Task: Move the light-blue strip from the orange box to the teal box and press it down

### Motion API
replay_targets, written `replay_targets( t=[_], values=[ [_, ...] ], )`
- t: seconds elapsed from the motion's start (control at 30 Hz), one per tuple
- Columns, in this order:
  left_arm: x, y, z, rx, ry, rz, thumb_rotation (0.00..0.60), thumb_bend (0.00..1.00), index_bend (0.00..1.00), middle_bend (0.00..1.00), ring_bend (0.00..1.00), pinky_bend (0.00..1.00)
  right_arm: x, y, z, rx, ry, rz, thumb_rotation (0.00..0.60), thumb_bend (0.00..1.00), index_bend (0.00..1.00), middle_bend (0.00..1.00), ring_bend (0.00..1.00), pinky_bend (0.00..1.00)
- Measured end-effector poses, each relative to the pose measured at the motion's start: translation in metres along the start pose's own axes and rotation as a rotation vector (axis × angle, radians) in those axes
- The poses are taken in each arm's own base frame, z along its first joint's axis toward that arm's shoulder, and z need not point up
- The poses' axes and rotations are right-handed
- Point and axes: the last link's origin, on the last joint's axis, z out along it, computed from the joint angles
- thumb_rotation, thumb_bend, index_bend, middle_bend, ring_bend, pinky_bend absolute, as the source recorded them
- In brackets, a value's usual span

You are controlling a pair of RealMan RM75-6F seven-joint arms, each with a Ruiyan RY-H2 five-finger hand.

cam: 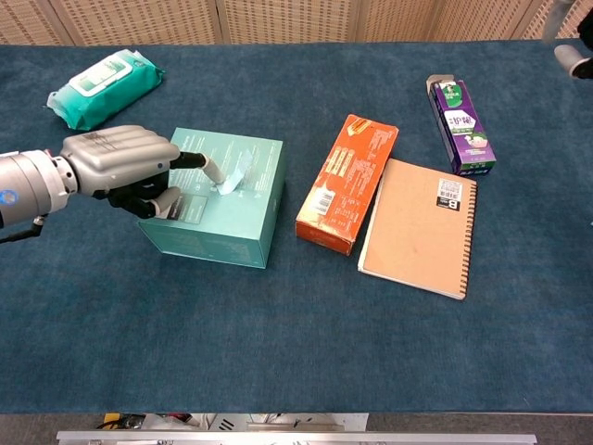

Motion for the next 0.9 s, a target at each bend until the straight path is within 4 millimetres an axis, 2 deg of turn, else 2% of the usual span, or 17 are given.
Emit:
replay_targets(
  t=[0.23, 0.9],
  values=[
    [-0.0016, 0.0033, -0.0066, -0.013, 0.003, 0.006, 0.600, 0.77, 0.19, 0.99, 1.00, 1.00, -0.0018, -0.0004, 0.0001, 0.002, -0.003, 0.005, 0.600, 0.41, 0.47, 0.92, 1.00, 1.00],
    [-0.0071, 0.0065, -0.0089, -0.020, -0.009, 0.008, 0.600, 0.77, 0.19, 0.99, 1.00, 1.00, -0.0009, 0.0021, -0.0014, -0.004, 0.000, 0.004, 0.600, 0.41, 0.48, 0.92, 1.00, 1.00]
  ],
)
